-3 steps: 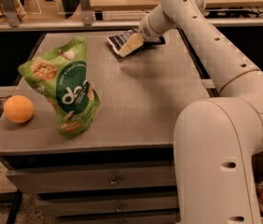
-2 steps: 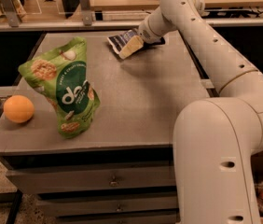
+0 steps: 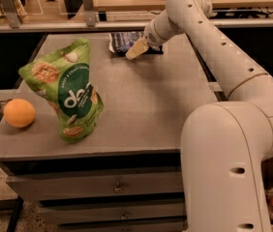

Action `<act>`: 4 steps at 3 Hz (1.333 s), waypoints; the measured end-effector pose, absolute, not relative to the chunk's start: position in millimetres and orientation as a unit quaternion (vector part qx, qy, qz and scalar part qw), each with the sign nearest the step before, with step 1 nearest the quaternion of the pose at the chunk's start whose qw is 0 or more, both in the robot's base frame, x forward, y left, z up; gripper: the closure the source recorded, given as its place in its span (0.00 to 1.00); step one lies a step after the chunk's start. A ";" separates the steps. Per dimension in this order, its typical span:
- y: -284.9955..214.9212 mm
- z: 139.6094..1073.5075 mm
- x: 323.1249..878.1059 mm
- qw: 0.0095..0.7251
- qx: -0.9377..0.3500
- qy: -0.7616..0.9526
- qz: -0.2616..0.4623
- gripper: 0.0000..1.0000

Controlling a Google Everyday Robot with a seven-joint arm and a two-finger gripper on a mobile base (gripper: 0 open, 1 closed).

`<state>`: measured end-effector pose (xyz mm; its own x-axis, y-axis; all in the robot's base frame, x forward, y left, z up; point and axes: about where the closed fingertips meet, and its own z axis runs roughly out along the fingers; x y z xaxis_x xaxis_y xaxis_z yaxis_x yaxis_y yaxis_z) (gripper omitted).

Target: Move blue chip bag near green rice chip bag

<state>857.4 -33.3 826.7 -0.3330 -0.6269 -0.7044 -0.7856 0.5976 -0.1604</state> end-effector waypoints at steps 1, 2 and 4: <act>-32.6 827.1 855.5 0.376 -0.441 0.808 0.108 0.64; -36.4 839.1 851.2 0.381 -0.452 0.800 0.108 0.88; -74.5 890.9 816.4 0.402 -0.480 0.771 0.111 1.00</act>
Offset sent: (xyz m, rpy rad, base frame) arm -0.0102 -0.0151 0.0369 -0.0051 -0.0451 0.0616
